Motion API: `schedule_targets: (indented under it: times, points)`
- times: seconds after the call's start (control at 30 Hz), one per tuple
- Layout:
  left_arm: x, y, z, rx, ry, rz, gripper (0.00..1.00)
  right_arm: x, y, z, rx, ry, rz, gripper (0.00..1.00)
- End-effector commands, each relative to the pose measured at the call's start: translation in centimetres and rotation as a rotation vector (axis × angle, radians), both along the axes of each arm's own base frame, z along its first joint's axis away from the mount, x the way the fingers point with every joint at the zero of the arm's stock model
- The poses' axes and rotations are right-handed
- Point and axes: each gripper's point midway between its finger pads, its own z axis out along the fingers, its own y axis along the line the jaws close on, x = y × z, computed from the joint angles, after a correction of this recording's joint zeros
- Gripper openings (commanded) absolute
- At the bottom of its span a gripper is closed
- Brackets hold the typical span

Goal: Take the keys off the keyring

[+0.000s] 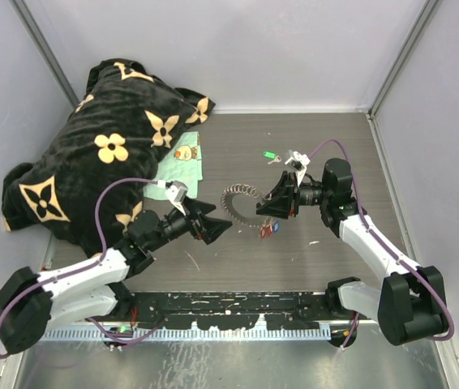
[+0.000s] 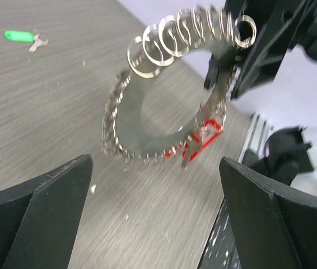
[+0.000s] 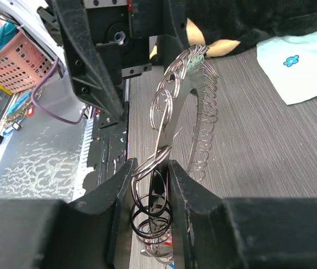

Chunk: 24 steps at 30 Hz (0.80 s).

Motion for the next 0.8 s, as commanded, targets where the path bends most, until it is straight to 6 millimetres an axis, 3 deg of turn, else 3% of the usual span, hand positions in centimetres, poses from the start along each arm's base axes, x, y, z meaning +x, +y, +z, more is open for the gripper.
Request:
schedule_targets:
  times: [0.0,0.13,0.37,0.5,0.63,0.77]
  points:
    - [1.3,-0.3,5.5,-0.263,-0.114,-0.017,0.98,0.2,0.0,1.7,0.026,-0.084,0.012,0.01]
    - [2.1,-0.7,5.6,-0.334,-0.103,-0.066,0.98,0.1,0.0,1.7,0.028,-0.08,0.023,0.01]
    - [3.7,-2.4,3.8,-0.344,-0.024,-0.138,1.0,-0.2,0.0,2.0,0.034,-0.084,0.036,0.01]
    - [3.7,-4.1,4.0,-0.348,0.017,-0.23,0.9,-0.4,-0.1,2.2,0.037,-0.086,0.042,0.0]
    - [3.4,-5.2,4.6,-0.351,0.034,-0.306,0.64,-0.4,0.0,2.2,0.038,-0.085,0.045,0.0]
    - [3.1,-5.1,4.9,-0.356,0.033,-0.317,0.3,-0.4,0.0,2.3,0.039,-0.085,0.043,0.01]
